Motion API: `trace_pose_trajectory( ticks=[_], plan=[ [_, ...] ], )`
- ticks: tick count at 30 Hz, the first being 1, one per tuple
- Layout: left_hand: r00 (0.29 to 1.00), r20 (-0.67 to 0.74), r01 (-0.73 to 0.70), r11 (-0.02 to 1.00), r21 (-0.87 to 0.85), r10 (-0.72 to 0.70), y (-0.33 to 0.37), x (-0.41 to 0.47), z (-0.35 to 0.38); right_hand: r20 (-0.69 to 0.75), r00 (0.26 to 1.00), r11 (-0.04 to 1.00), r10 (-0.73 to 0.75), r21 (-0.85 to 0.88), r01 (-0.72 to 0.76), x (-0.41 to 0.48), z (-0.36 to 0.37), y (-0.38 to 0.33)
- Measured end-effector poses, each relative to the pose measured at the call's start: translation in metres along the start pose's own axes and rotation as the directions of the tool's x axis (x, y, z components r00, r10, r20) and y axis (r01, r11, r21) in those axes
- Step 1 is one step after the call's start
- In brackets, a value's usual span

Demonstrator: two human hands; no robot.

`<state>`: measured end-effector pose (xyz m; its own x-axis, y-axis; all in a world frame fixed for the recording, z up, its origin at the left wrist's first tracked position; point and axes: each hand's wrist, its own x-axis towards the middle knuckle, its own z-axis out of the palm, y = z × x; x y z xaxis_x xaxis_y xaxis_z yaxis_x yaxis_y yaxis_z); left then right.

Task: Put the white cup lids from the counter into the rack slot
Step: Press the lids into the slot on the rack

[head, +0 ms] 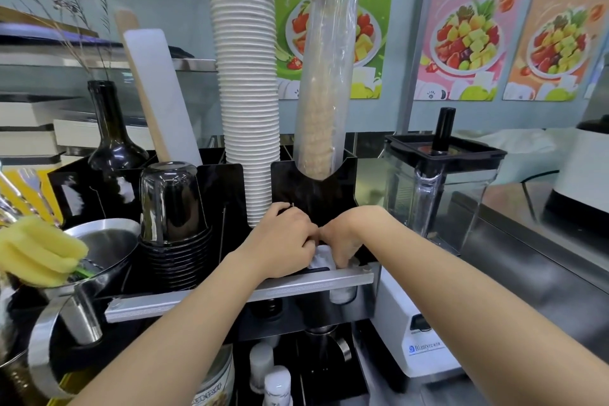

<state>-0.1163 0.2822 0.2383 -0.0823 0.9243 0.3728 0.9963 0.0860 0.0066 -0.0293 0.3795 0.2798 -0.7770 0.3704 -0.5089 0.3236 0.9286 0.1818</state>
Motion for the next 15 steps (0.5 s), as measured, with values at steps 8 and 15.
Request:
trace_pose_trajectory(
  ticks=[8, 15],
  plan=[
    [0.981, -0.191, 0.005, 0.998, -0.056, -0.016, -0.006, -0.009, -0.005, -0.050, 0.998, 0.994, 0.041, 0.108, -0.035, 0.005, -0.001, 0.001],
    [0.999, 0.027, -0.026, 0.999, -0.019, 0.027, -0.002, -0.010, -0.007, 0.013, 0.993, 0.992, 0.115, 0.057, -0.115, 0.011, -0.004, -0.001]
  ],
)
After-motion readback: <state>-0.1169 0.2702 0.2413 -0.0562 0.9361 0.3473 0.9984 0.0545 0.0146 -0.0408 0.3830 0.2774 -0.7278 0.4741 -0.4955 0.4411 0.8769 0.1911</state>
